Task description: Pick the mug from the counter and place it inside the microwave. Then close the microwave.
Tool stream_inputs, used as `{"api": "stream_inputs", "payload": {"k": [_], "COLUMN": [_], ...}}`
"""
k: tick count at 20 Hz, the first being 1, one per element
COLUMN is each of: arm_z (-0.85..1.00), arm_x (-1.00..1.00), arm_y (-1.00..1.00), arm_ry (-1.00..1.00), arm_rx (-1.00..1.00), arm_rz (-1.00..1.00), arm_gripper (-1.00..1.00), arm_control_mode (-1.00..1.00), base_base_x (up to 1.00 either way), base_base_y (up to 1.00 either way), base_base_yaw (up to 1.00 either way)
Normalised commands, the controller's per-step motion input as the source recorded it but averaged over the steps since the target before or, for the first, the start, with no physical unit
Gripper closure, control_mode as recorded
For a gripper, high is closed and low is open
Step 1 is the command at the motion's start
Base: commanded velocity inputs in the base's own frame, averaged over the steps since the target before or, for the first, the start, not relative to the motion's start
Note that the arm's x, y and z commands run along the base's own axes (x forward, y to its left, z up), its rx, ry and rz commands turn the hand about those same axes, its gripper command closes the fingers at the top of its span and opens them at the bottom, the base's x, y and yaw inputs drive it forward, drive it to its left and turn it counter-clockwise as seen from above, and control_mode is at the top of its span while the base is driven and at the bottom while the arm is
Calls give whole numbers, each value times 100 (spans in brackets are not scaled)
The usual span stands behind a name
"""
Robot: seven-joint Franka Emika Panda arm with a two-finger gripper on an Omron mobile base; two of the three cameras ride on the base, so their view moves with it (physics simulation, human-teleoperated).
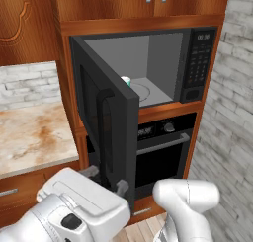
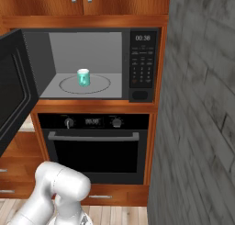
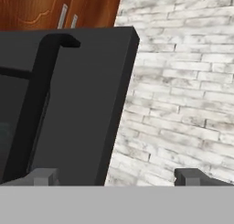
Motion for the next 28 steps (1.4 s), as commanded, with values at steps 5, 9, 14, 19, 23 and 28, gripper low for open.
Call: {"api": "stream_inputs", "payload": {"k": [5, 9, 14, 19, 23, 28], "arm_z": [-40, -34, -9, 0, 0, 0], "arm_x": [38, 55, 35, 25, 18, 28], "arm_y": [5, 0, 16, 22, 6, 1], "arm_ry": [2, 9, 5, 0, 0, 1], "arm_rx": [0, 0, 0, -1, 0, 0], "arm_rz": [0, 0, 0, 0, 0, 0], "arm_gripper": [-100, -100, -100, -100, -100, -100], "arm_control_mode": [-100, -100, -100, -100, -100, -100], "base_base_x": [0, 0, 0, 0, 0, 0], "base_base_y": [0, 0, 0, 0, 0, 0], "base_base_yaw": [0, 0, 0, 0, 0, 0]}}
